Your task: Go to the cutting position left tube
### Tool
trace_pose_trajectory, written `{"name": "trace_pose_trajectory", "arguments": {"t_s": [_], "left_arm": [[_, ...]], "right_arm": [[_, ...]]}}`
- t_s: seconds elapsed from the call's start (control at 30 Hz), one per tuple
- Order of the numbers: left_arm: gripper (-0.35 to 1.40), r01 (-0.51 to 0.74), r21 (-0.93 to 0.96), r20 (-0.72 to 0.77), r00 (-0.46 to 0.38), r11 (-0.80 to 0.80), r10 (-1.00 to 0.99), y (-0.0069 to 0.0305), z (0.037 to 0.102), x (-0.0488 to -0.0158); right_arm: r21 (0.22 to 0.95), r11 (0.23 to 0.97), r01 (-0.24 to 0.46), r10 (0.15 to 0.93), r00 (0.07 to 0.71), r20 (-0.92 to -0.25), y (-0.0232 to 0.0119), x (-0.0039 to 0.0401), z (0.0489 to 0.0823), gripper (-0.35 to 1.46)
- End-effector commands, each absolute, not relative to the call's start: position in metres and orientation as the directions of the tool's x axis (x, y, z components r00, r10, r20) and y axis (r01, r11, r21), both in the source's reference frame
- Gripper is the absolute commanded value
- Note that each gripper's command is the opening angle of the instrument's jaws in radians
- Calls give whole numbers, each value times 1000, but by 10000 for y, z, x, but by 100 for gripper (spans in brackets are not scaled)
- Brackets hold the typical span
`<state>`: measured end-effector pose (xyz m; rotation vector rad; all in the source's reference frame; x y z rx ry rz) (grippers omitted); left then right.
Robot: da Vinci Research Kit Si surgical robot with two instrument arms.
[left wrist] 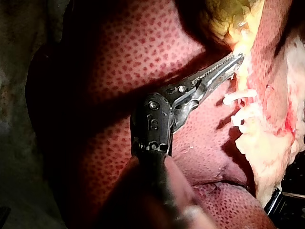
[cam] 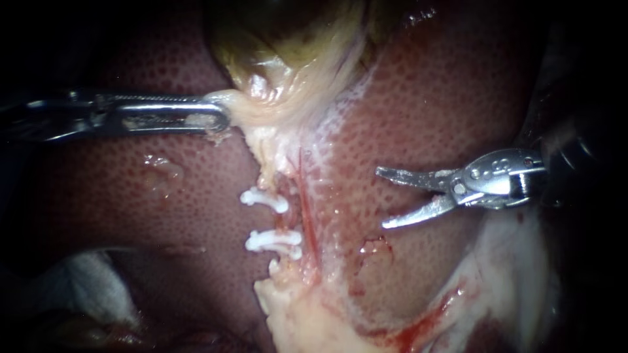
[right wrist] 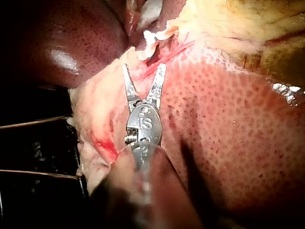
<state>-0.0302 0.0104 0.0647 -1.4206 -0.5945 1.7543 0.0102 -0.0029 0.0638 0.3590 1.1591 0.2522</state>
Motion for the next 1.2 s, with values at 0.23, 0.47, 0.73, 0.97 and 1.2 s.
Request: {"name": "trace_pose_trajectory", "arguments": {"t_s": [0.23, 0.47, 0.73, 0.97, 1.2], "left_arm": [[-35, -277, -760, -597, -61, -588, 800, 104, 645, -299], [-35, -277, -758, -601, -56, -591, 797, 105, 640, -296], [-35, -280, -758, -601, -52, -590, 797, 102, 633, -298], [-35, -281, -757, -603, -48, -590, 797, 99, 631, -299], [-35, -283, -756, -603, -48, -590, 796, 97, 630, -300]], "right_arm": [[397, 918, 3, 367, 379, -850, -33, 108, 645, 143], [438, 899, 17, 393, 410, -823, -54, 134, 677, 143], [485, 874, 31, 423, 442, -791, -84, 172, 729, 143], [542, 840, 38, 471, 445, -762, -98, 200, 766, 143], [566, 823, 44, 492, 442, -750, -99, 216, 775, 143]]}}
